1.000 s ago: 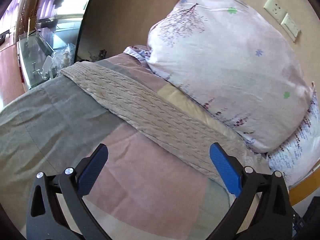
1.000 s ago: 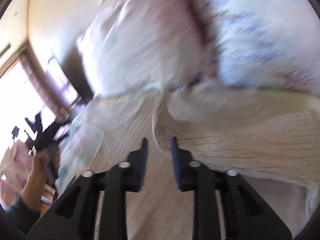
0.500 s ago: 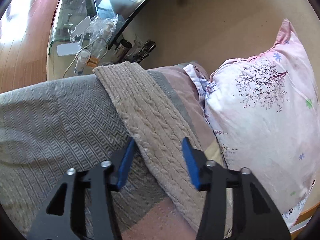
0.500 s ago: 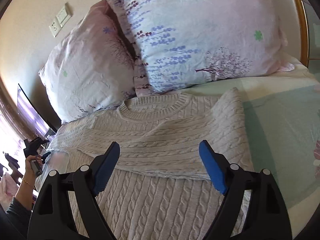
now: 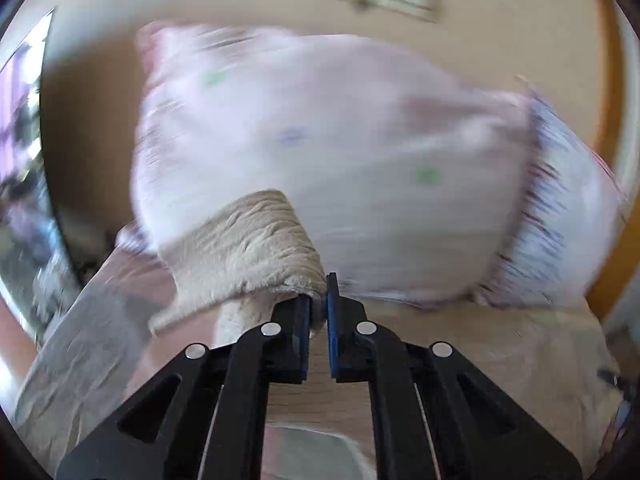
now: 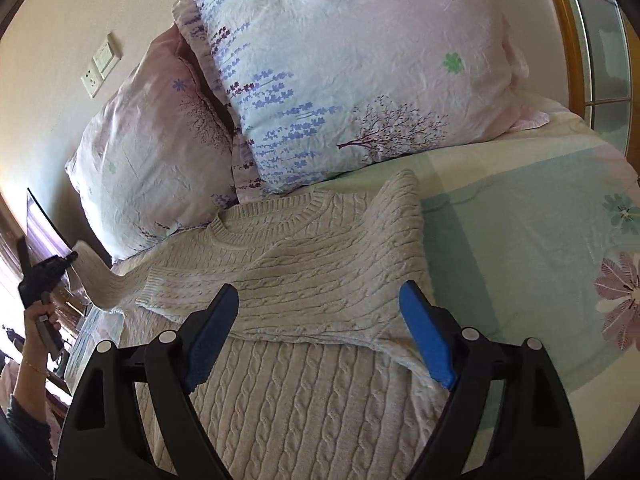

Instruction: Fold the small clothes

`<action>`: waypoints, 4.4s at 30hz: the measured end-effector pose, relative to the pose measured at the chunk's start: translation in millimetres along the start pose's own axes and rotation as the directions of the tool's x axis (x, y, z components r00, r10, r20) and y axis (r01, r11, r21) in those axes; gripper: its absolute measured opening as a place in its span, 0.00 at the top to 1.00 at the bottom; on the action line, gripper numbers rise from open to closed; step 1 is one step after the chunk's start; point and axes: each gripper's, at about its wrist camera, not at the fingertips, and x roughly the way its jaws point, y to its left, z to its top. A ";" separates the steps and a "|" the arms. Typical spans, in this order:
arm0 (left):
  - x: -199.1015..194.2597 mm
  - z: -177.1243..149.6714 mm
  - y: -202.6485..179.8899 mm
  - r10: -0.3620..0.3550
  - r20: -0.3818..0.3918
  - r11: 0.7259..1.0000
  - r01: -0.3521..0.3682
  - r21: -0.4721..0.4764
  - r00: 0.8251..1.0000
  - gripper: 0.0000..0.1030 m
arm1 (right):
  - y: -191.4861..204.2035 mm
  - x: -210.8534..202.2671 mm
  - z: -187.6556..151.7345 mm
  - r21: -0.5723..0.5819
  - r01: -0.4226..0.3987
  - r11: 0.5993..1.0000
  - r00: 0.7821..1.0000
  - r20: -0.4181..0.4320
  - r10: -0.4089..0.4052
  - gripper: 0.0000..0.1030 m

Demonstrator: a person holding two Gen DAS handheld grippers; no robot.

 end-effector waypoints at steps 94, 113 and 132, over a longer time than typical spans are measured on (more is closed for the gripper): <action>164.3 -67.3 -203.5 -0.715 -0.237 0.666 0.539 -0.515 0.658 0.09 | -122.2 32.9 88.4 0.343 -0.173 0.923 0.972 -0.094 0.216 0.06; 130.4 -116.8 -185.5 -0.698 -0.375 0.716 0.596 -0.364 0.610 0.61 | -43.6 66.1 55.9 0.361 -0.363 0.859 0.862 -0.220 0.457 0.66; 16.1 -157.4 -99.2 -0.278 -0.237 0.958 0.288 0.009 0.931 0.13 | 19.1 128.1 48.3 0.210 -0.197 0.958 0.937 -0.246 0.247 0.90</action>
